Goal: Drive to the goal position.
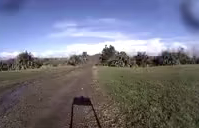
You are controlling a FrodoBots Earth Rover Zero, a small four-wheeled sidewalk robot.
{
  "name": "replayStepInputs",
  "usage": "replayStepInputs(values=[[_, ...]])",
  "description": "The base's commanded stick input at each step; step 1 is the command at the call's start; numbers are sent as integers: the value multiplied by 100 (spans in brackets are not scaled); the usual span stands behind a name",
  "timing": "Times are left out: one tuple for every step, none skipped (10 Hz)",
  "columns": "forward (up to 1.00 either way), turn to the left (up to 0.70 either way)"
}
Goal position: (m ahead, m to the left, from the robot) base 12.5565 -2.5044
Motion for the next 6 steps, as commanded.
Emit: replayStepInputs(values=[[70,35],[70,35],[70,35],[70,35],[70,35],[70,4]])
